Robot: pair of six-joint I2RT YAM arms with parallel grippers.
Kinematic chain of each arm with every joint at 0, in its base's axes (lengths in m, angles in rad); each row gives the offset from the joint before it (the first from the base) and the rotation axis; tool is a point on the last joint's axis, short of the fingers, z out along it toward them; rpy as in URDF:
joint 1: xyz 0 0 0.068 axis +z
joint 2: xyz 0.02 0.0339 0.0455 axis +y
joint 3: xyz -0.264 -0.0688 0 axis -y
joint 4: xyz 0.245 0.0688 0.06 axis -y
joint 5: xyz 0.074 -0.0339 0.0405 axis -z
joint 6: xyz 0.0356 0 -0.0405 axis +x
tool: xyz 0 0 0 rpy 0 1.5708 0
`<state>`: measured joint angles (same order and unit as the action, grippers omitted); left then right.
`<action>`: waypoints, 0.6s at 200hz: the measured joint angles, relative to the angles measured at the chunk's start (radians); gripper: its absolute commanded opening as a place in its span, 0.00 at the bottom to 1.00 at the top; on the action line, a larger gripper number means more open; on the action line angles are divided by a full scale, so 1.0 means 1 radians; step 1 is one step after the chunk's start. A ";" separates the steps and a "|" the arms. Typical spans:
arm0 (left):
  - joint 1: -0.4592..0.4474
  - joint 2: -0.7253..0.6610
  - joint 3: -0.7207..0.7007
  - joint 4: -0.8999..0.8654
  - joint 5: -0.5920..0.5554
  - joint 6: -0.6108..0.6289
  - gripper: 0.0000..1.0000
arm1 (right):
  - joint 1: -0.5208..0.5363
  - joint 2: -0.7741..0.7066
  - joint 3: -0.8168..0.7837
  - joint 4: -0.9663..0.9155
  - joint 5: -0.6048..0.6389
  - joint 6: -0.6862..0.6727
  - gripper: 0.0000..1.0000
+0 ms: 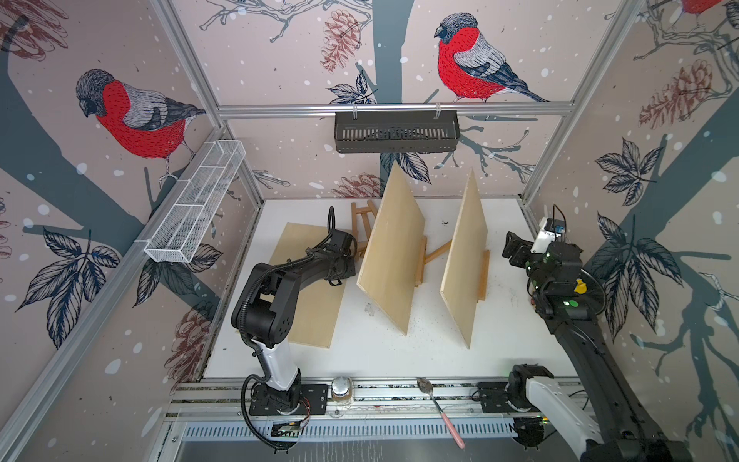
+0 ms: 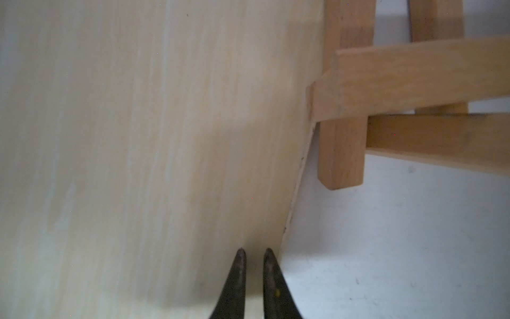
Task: Disassemble the easel
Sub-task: Adjust the drawing board at the center of the board.
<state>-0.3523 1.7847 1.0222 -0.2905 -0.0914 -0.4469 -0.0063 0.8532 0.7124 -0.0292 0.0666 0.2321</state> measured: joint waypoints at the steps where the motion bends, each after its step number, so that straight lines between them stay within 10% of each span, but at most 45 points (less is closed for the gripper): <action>1: 0.000 -0.001 -0.001 0.000 -0.001 0.000 0.17 | 0.000 0.000 0.000 0.000 0.000 0.000 0.87; 120: -0.072 -0.080 -0.069 -0.091 -0.077 -0.018 0.27 | 0.000 -0.022 -0.012 0.000 -0.005 0.003 0.88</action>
<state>-0.4244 1.7046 0.9535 -0.3817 -0.1684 -0.4644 -0.0067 0.8314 0.7002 -0.0296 0.0620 0.2352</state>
